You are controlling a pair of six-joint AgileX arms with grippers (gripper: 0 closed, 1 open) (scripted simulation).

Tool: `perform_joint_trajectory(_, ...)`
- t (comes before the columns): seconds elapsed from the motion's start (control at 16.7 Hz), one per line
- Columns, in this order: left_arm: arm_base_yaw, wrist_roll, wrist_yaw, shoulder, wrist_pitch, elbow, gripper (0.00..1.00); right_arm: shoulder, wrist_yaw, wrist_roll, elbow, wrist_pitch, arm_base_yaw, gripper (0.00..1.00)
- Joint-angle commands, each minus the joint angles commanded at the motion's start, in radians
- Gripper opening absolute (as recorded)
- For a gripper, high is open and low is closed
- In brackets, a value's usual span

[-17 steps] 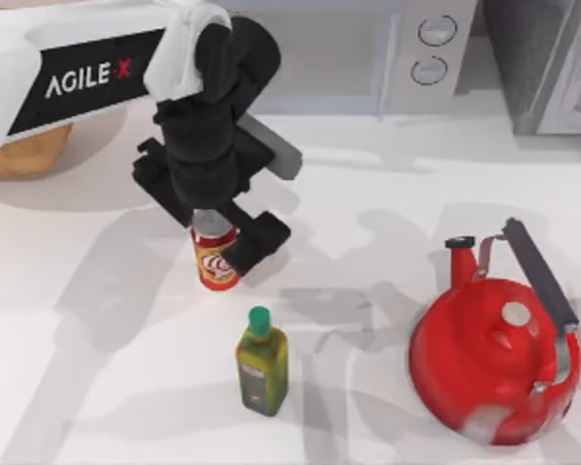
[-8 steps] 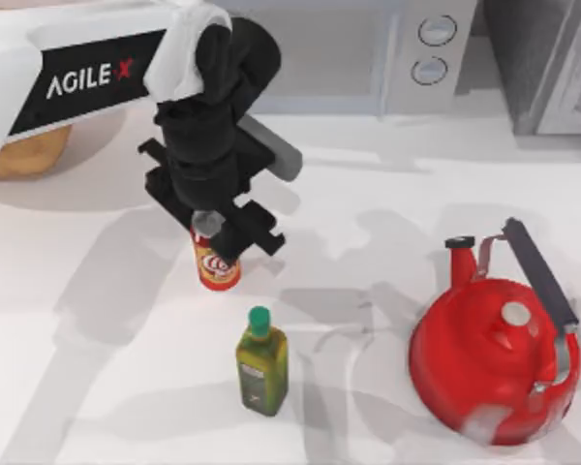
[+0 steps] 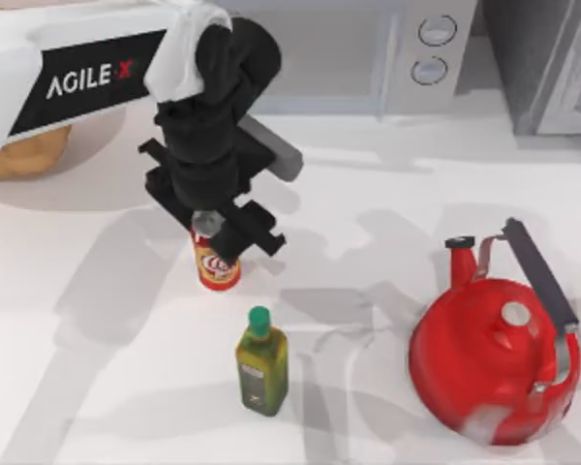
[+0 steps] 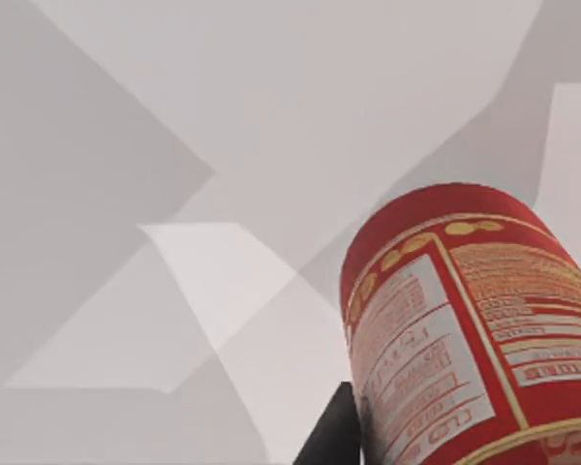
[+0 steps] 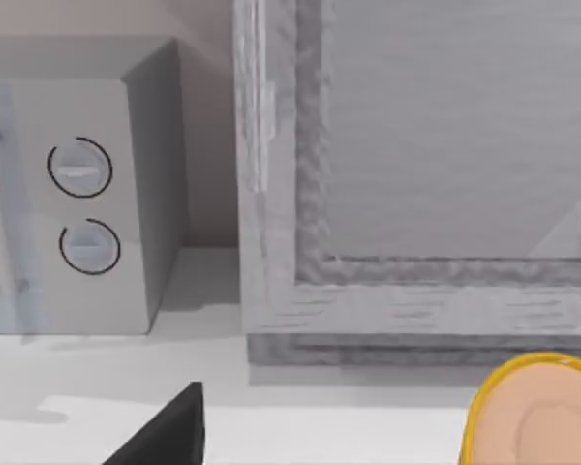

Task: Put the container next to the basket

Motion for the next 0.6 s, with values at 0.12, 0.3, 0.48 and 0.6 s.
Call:
perform_joint_trajectory(0.12, 0.001, 0.001, 0.001, -0.002, 0.000, 0.000, 0.00, 0.000, 0.000, 0.000, 0.000, 0.000, 0.000, 1.00)
perform_joint_trajectory(0.3, 0.037, 0.037, 0.017, -0.034, -0.027, -0.002, 0.00, 0.000, 0.000, 0.000, 0.000, 0.000, 0.000, 1.00)
perform_joint_trajectory(0.48, 0.167, 0.133, 0.051, -0.115, -0.086, -0.009, 0.00, 0.000, 0.000, 0.000, 0.000, 0.000, 0.000, 1.00)
perform_joint_trajectory(0.6, 0.306, 0.190, 0.067, -0.169, -0.117, -0.023, 0.00, 0.000, 0.000, 0.000, 0.000, 0.000, 0.000, 1.00)
